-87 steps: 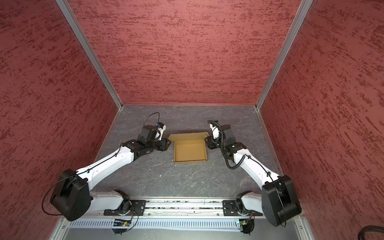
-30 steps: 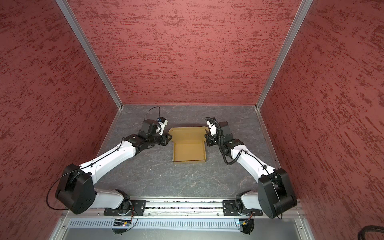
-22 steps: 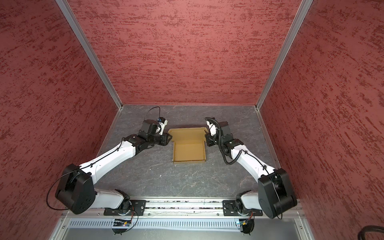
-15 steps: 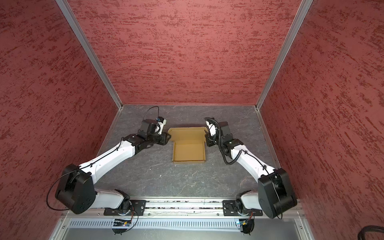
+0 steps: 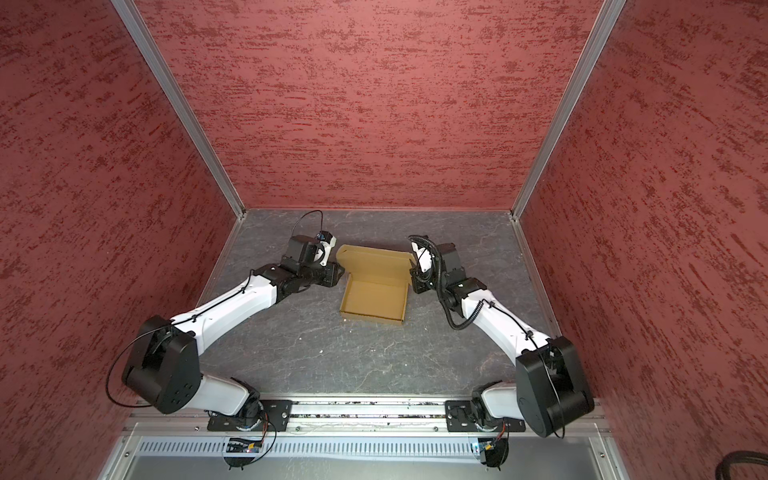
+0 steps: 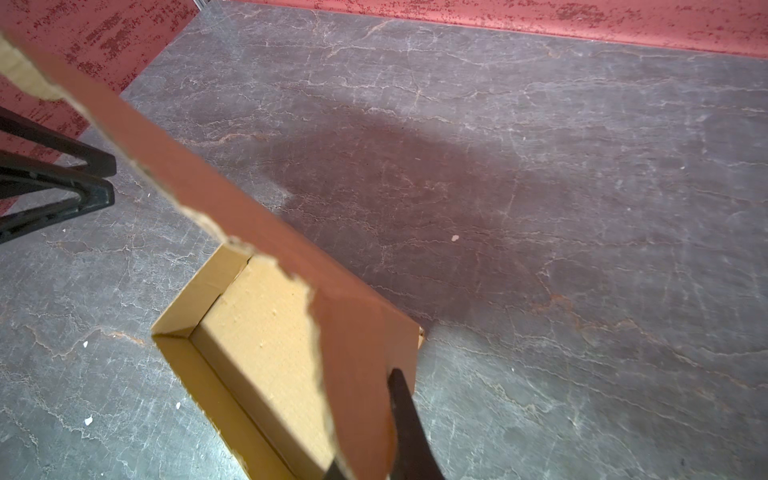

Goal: Fold the paper box
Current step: 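Lift the lid flap upright with both grippers, away from the tray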

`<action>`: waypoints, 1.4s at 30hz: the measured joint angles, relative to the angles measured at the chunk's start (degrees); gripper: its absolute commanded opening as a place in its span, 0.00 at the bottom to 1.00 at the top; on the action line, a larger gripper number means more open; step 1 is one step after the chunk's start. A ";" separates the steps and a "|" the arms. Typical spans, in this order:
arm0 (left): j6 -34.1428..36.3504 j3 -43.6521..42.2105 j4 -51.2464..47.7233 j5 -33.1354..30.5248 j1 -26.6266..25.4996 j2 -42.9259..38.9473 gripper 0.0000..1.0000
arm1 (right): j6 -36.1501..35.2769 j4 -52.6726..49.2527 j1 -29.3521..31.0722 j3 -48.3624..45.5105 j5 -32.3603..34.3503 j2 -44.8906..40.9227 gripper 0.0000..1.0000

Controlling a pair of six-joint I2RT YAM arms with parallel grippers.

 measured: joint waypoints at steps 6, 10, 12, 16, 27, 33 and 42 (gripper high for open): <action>0.81 -4.63 6.05 -2.25 0.09 -3.80 0.58 | 0.00 -0.11 0.00 0.20 0.02 0.04 0.08; 1.14 -8.98 11.23 -2.69 0.72 -6.47 0.59 | 0.02 -0.09 0.00 0.20 0.07 0.07 0.08; 1.25 -10.69 13.77 -2.16 1.53 -6.95 0.60 | 0.02 -0.09 0.00 0.20 0.07 0.07 0.08; 1.29 -13.18 18.69 0.31 3.87 -6.97 0.56 | 0.02 -0.07 0.00 0.20 0.07 0.07 0.08; 2.82 -9.81 27.76 11.52 7.61 0.98 0.56 | 0.02 0.00 0.00 0.33 0.07 0.26 0.07; 3.15 -7.69 32.65 17.92 10.49 6.95 0.59 | 0.02 -0.13 0.00 0.92 0.02 0.70 0.07; 3.15 -5.46 34.69 22.58 11.34 10.56 0.59 | -0.24 -0.35 0.00 1.07 0.02 0.70 0.07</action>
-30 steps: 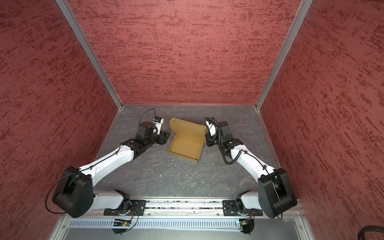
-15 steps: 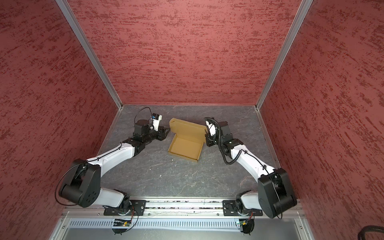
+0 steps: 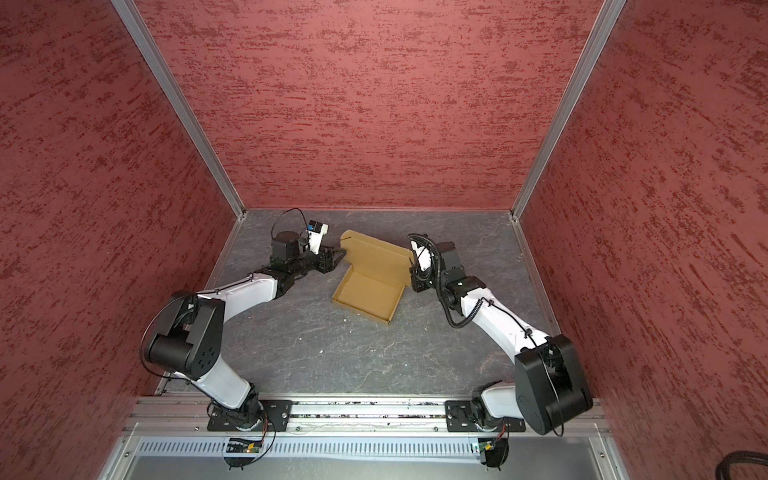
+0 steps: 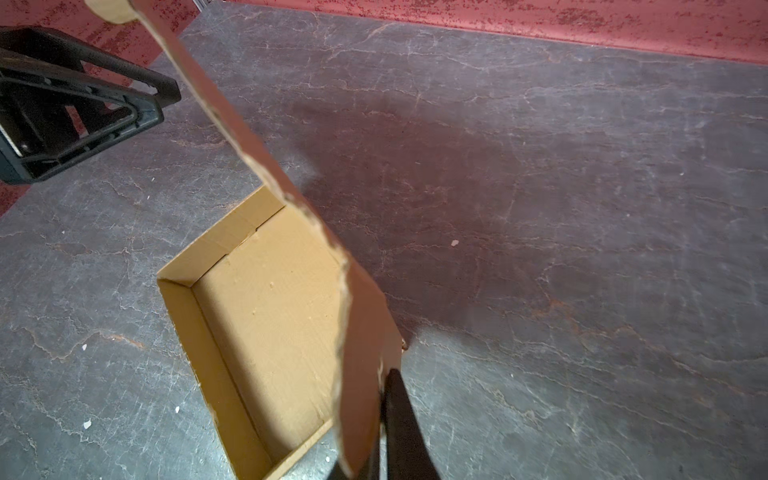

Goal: Fold the paper box

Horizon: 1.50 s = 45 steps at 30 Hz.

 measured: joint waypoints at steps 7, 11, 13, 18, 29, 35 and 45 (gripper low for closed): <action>0.26 2.54 -0.07 1.01 0.00 0.13 0.59 | -0.17 -0.31 0.00 0.63 0.00 0.31 0.07; 0.59 3.67 -0.66 1.05 0.02 0.13 0.59 | -0.26 -0.57 0.00 0.72 0.00 0.31 0.06; 0.66 3.69 -1.09 1.03 0.07 0.13 0.59 | -0.42 -0.68 0.00 0.72 0.00 0.31 0.06; 0.66 3.63 -2.38 1.05 0.57 0.07 0.59 | -1.22 -0.70 0.00 0.72 -0.09 0.31 0.05; 0.66 0.28 -6.23 0.55 2.27 -8.09 0.59 | -4.39 -0.20 0.02 0.72 -5.88 0.22 0.03; 0.68 -3.34 -8.76 -0.22 2.60 -16.31 0.61 | -6.40 0.11 0.28 0.72 -11.30 0.13 0.02; 1.99 -5.29 -13.25 0.87 2.60 -19.78 0.63 | -10.67 -3.04 2.67 3.76 -14.25 1.49 0.02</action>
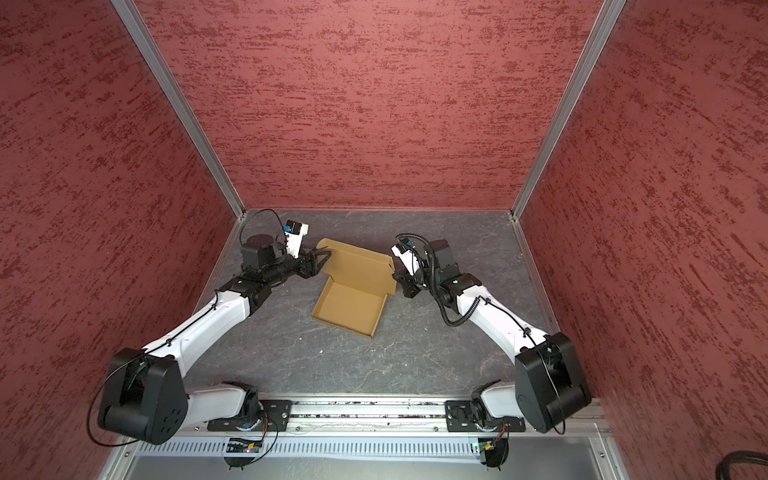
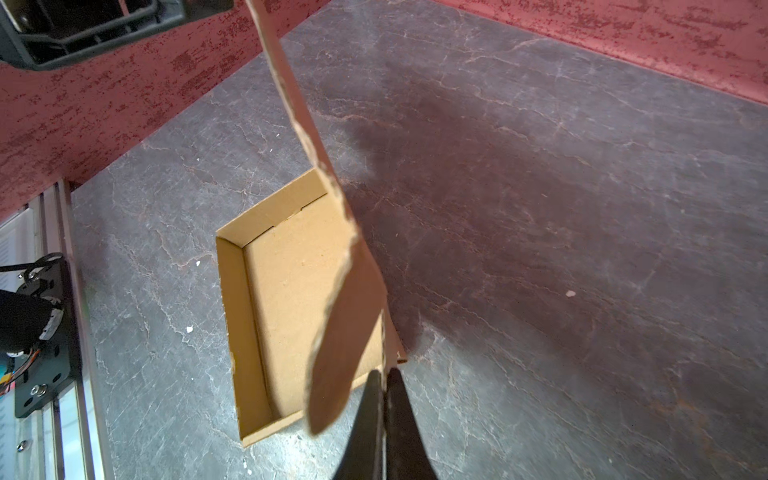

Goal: Fold the paper box

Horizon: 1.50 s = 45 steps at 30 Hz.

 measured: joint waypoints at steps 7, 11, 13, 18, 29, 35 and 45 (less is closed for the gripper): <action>2.14 1.27 -1.81 0.83 0.31 4.68 0.58 | -2.10 -3.26 -0.02 2.75 -0.42 2.21 0.02; 2.43 1.38 -1.57 1.49 0.79 4.90 0.57 | -2.36 -3.76 0.07 2.75 -0.70 2.23 0.02; 2.45 1.38 -1.57 1.70 1.03 4.94 0.57 | -2.40 -3.78 0.07 2.75 -0.76 2.23 0.02; 2.40 1.33 -1.88 2.60 2.84 5.66 0.56 | -2.56 -3.91 0.09 2.78 -0.76 2.40 0.02; 2.12 1.07 -1.95 7.61 6.08 8.09 0.54 | -2.56 -3.93 0.11 2.78 -0.74 2.82 0.02; 2.08 1.07 -2.80 9.01 6.08 10.51 0.54 | -2.54 -3.93 0.11 2.78 -0.74 2.82 0.02; 1.22 1.07 -2.64 9.20 5.53 12.20 0.39 | -2.47 -3.91 0.11 2.78 -0.31 2.82 0.02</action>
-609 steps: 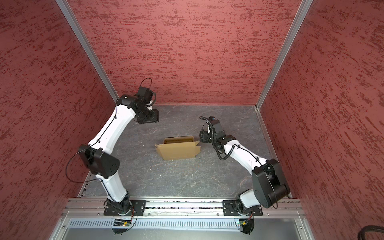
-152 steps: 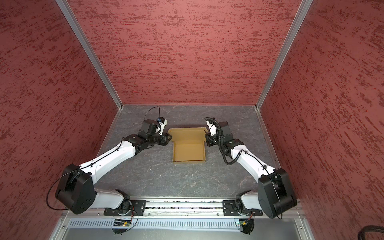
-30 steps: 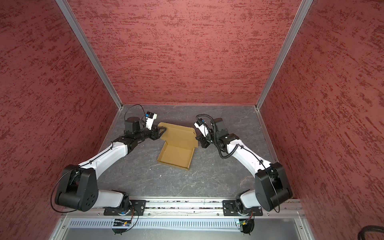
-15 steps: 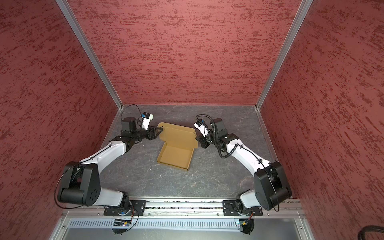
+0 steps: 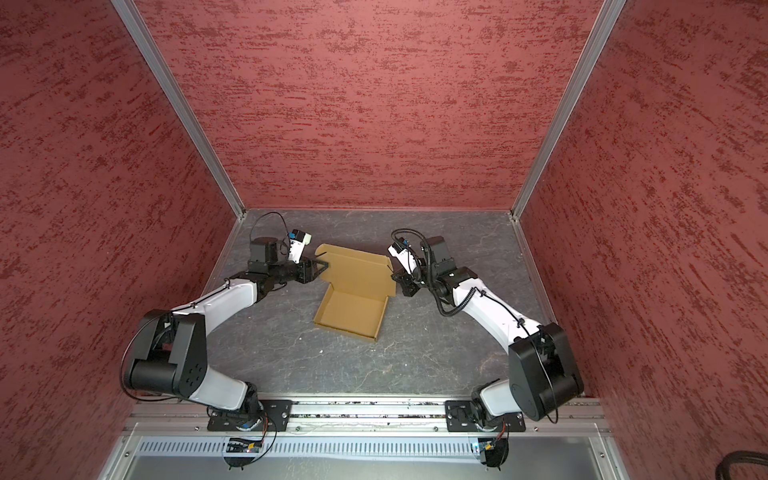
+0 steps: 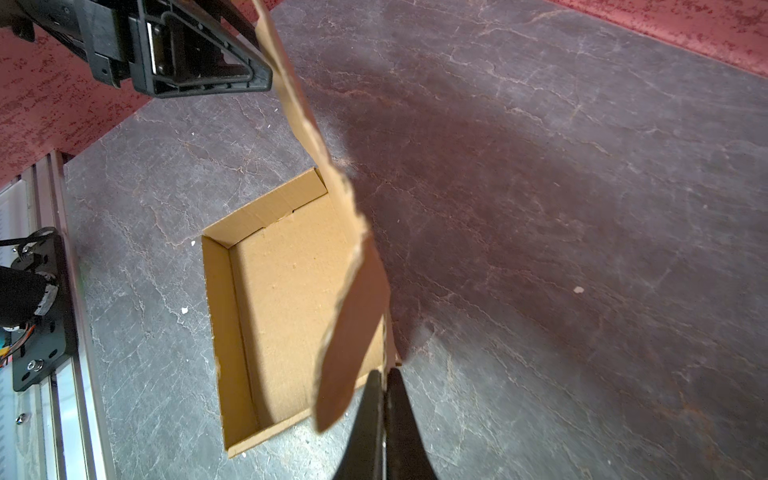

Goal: Fold the paper box

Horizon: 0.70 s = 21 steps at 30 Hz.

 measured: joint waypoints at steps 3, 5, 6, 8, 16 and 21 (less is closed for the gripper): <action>-0.24 0.00 0.20 -0.07 -0.59 0.00 0.35 | 0.15 0.04 0.00 -0.02 0.24 0.00 0.02; -0.39 0.00 0.28 -0.13 -1.05 0.00 0.33 | 0.22 0.07 0.00 -0.02 0.44 0.00 0.02; -0.46 0.00 0.33 -0.17 -1.27 0.00 0.32 | 0.35 0.09 0.00 -0.02 0.55 0.00 0.02; -0.66 0.00 0.33 -0.28 -1.70 -0.02 0.30 | 0.46 0.20 0.00 -0.02 0.98 0.00 0.02; -1.18 0.00 0.35 -3.10 -3.48 -0.76 0.25 | 1.07 0.81 0.00 -0.02 2.38 -0.02 0.02; -1.33 0.26 0.22 -5.55 -4.17 -0.66 0.19 | 1.20 0.90 0.00 -0.02 2.40 -0.07 0.02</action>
